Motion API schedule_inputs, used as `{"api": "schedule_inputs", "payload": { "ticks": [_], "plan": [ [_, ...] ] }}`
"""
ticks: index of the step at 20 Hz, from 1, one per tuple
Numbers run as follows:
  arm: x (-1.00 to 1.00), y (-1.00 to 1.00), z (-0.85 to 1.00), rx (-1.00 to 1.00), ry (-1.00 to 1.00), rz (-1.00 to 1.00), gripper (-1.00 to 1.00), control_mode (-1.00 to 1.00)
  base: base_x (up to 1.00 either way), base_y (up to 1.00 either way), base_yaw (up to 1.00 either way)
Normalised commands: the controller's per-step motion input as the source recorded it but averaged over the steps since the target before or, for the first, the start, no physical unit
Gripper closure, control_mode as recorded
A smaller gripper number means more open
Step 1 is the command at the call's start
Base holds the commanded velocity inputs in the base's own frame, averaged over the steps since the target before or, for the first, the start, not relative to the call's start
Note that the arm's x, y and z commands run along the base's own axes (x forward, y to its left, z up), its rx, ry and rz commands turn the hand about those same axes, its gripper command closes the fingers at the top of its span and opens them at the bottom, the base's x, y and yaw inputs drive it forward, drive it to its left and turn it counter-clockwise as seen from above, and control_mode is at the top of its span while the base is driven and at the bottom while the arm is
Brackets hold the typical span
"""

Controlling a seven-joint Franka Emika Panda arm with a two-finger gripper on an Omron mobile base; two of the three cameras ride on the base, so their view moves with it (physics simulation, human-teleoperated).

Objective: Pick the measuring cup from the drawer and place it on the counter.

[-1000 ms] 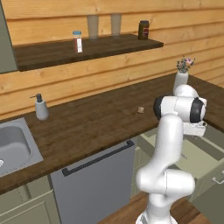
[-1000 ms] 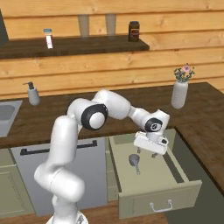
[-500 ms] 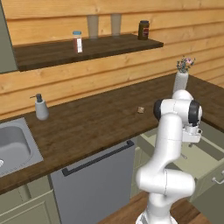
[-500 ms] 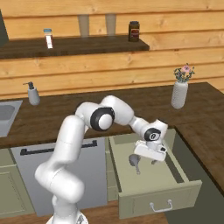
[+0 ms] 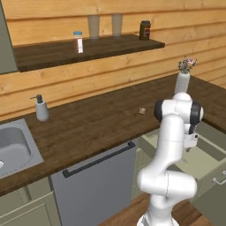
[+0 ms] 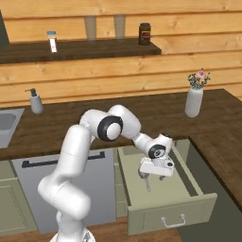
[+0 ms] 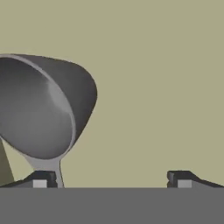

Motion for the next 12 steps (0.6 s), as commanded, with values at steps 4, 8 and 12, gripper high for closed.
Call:
{"api": "schedule_inputs", "payload": {
  "ticks": [4, 8, 12],
  "plan": [
    [0.00, 0.03, -0.36, -0.08, 0.00, 0.03, -1.00, -1.00, 0.00, 0.00, 0.00],
    [-0.04, -0.10, 0.35, 0.10, -0.09, 0.00, -1.00, -1.00, 0.00, 0.00, 0.00],
    [-0.13, 0.02, 0.59, 0.08, -0.11, 0.02, -1.00, -1.00, 0.00, 0.00, 0.00]
  ]
}}
